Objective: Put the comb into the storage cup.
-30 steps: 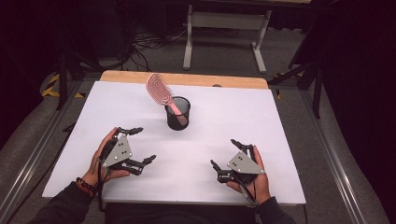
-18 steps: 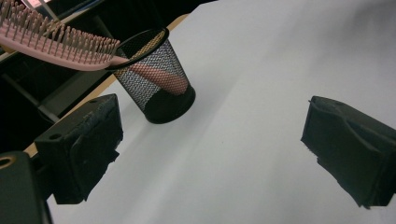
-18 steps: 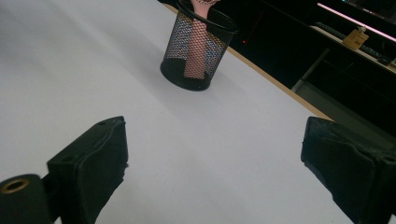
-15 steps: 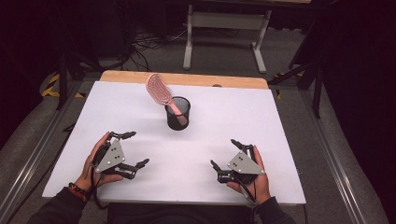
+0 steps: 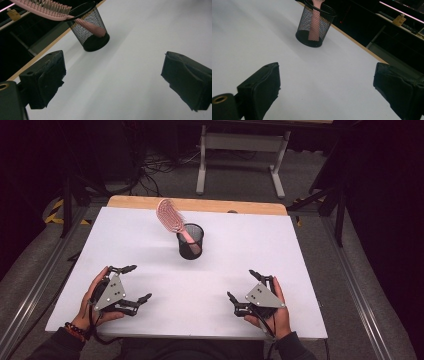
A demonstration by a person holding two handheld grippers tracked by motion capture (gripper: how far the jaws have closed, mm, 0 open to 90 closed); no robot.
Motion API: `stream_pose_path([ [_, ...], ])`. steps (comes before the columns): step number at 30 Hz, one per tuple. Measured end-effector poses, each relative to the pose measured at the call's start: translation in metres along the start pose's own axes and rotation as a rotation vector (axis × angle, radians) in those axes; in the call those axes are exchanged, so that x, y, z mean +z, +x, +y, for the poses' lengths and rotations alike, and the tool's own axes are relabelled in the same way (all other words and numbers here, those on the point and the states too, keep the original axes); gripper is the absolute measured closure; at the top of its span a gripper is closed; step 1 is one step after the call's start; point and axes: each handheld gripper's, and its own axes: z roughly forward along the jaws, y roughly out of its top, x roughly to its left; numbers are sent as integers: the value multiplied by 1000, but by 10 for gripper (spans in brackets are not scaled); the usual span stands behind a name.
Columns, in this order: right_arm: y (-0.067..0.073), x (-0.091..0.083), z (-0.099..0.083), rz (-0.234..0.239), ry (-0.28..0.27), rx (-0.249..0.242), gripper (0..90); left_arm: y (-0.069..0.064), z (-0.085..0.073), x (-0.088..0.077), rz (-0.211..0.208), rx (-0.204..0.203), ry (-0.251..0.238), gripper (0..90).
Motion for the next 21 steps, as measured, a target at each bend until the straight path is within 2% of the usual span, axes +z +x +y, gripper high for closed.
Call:
stream_pose_path([
  [11, -3, -10, -6, -4, -3, 13, 73, 1, -22, -7, 2, -60, 45, 65],
  [12, -3, -10, -7, -9, 0, 11, 73, 2, -23, -8, 9, -46, 47, 65],
  [13, -3, -11, -9, -9, 3, 14, 73, 1, -26, -11, 6, -77, 42, 64],
  [15, -4, -13, -10, -16, 6, 17, 73, 2, -27, -15, 21, -67, 44, 64],
  [16, -4, -13, -11, -17, 5, 19, 73, 2, -29, -17, 18, -87, 37, 64],
  [21, -3, -14, -17, -16, 24, 22, 73, 4, -35, -26, 23, -117, 30, 62],
])
